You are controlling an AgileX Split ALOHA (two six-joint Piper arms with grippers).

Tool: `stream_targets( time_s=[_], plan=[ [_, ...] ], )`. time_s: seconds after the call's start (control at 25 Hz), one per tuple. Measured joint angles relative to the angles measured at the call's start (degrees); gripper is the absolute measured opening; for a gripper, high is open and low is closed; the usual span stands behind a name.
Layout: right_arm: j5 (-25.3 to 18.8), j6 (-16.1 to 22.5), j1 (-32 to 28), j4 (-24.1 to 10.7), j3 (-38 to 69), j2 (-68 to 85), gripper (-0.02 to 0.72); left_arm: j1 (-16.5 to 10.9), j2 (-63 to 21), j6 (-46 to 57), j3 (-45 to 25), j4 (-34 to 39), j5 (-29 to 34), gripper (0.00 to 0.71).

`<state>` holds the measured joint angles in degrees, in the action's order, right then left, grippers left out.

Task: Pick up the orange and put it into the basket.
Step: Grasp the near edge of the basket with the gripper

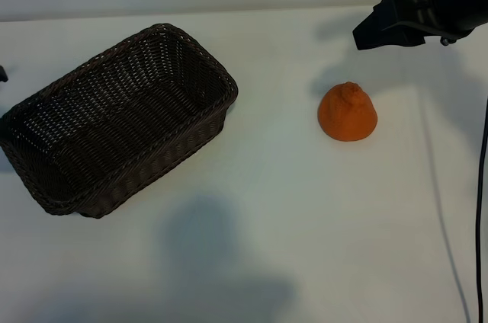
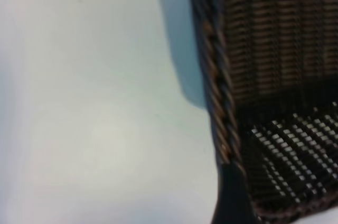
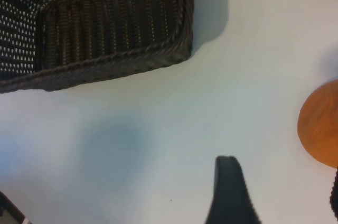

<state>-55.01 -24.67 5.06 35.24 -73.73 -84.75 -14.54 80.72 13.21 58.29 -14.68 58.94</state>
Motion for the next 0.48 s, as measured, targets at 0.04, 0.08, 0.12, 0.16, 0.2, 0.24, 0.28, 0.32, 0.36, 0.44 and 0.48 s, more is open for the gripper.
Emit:
stream_targets(
  time_s=[0.04,0.08,0.12,0.16,0.2,0.24,0.28,0.32,0.36,0.44,0.48],
  plan=[
    [0.0,0.0,0.0,0.0,0.0,0.0,0.449,-0.31,0.0,-0.37,-0.19,0.0,-0.47,0.502],
    [0.0,0.0,0.0,0.0,0.0,0.0,0.449,-0.35,0.06,-0.55,-0.38,0.0,-0.78,0.502],
    [0.0,0.0,0.0,0.0,0.0,0.0,0.449,-0.42,0.3,-0.63,-0.56,0.0,-1.02,0.502],
    [0.0,0.0,0.0,0.0,0.0,0.0,0.449,-0.47,0.67,-0.7,-0.75,0.0,-1.08,0.502],
    [0.0,0.0,0.0,0.0,0.0,0.0,0.449,-0.47,1.25,-0.77,-0.8,0.0,-1.08,0.502],
    [0.0,0.0,0.0,0.0,0.0,0.0,0.449,-0.47,1.84,-0.77,-0.8,-0.05,-1.28,0.502],
    [0.0,0.0,0.0,0.0,0.0,0.0,0.449,-0.47,2.49,-0.83,-0.8,-0.05,-1.44,0.502],
    [0.0,0.0,0.0,0.0,0.0,0.0,0.449,-0.47,3.06,-0.89,-0.8,-0.18,-1.68,0.502],
    [0.0,0.0,0.0,0.0,0.0,0.0,0.449,-0.47,3.59,-0.96,-0.8,-0.31,-2.03,0.502],
    [0.0,0.0,0.0,0.0,0.0,0.0,0.449,-0.47,4.24,-1.08,-0.8,-0.5,-2.84,0.502],
    [0.0,0.0,0.0,0.0,0.0,0.0,0.449,-0.47,4.56,-1.08,-0.8,-0.5,-3.06,0.502]
  ],
)
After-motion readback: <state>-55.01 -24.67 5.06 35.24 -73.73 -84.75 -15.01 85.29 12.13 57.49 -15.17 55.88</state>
